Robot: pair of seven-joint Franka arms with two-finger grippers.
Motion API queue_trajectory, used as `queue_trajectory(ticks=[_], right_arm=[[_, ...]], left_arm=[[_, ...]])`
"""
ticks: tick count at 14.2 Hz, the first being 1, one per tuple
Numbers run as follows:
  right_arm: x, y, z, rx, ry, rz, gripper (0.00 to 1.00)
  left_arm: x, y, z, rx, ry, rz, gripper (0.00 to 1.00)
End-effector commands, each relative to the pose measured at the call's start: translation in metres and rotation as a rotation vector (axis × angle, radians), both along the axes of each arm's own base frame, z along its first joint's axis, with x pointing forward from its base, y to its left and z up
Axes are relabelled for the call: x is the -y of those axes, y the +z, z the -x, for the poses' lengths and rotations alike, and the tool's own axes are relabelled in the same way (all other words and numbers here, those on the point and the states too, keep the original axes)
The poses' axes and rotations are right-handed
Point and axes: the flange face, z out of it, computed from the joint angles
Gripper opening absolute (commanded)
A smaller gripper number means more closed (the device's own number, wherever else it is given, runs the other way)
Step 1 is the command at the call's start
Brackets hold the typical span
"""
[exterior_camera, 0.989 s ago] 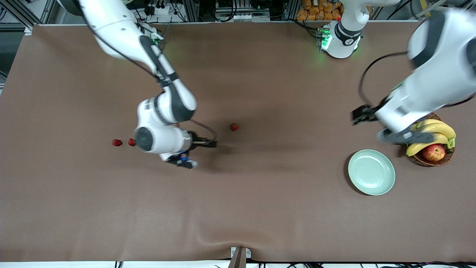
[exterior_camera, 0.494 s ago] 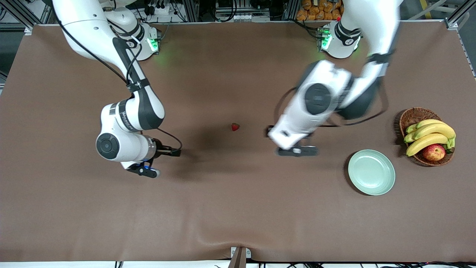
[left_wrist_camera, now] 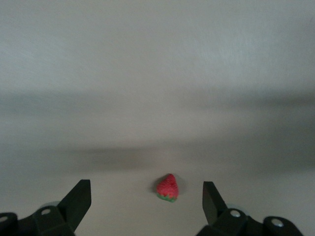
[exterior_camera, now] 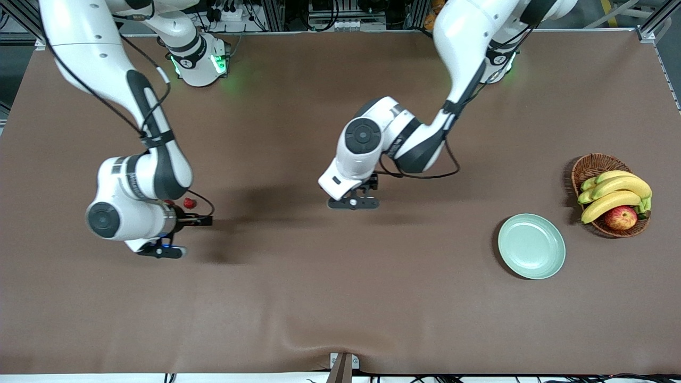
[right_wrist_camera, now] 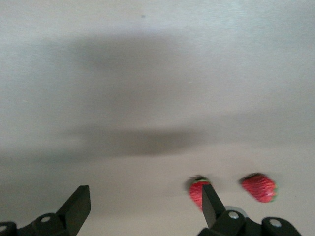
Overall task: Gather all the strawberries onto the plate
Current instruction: 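Grasp the strawberry with the left gripper while the right gripper reaches another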
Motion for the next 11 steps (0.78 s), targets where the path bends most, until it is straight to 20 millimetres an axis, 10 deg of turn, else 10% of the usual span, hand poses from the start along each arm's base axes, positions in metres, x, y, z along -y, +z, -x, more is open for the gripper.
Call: queue_trajectory(ticks=[1, 4, 11], right_arm=[[0.021, -0.006, 0.016, -0.021, 0.047, -0.012, 1.00], [0.031, -0.024, 0.033, -0.066, 0.043, -0.014, 1.00], [0.043, -0.050, 0.058, -0.139, 0.071, -0.031, 1.00]], left_arm=[[0.018, -0.022, 0.010, -0.005, -0.017, -0.009, 1.00], [0.028, -0.066, 0.023, -0.013, -0.046, -0.019, 1.00], [0.044, -0.092, 0.048, -0.026, -0.084, -0.049, 1.00]])
